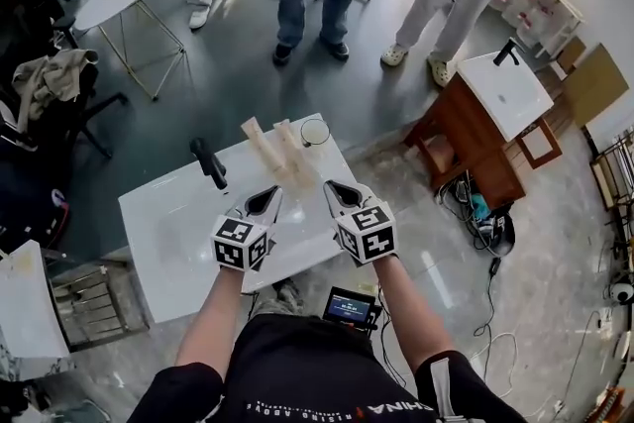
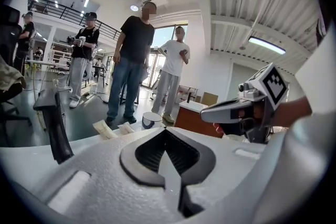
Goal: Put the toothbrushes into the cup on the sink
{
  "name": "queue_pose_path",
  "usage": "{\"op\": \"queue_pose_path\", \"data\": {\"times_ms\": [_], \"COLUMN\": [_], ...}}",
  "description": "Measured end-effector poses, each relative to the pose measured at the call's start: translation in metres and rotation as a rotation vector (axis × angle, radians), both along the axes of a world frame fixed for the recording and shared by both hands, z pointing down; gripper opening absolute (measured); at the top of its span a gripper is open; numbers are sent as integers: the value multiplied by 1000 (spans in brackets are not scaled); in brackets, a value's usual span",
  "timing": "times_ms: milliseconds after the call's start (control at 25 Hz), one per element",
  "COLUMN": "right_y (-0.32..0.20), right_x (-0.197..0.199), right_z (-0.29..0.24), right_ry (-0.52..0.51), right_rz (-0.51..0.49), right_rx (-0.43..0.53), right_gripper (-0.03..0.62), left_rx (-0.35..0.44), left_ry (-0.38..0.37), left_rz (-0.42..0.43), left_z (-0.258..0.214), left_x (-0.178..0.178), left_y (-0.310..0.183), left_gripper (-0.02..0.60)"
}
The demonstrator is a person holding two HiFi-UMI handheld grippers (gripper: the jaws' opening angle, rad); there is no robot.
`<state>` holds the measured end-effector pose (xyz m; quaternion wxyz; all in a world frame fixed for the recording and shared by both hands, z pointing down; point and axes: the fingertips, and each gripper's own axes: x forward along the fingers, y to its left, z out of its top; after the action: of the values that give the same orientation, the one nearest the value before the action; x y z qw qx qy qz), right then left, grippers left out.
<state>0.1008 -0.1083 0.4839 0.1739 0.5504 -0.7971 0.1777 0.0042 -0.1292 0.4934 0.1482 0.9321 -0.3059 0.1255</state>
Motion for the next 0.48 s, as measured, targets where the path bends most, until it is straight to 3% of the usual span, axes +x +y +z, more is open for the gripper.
{"op": "queue_pose_path", "data": {"times_ms": [480], "right_y": [-72], "right_x": [-26], "right_z": [6], "right_ry": [-1], "right_rz": [-117], "right_rx": [-30], "right_gripper": [8], "left_rx": [-31], "left_ry": [5], "left_rz": [-114], "left_z": [4], "left_x": [-22], "left_y": [-58], "left_gripper": [2]}}
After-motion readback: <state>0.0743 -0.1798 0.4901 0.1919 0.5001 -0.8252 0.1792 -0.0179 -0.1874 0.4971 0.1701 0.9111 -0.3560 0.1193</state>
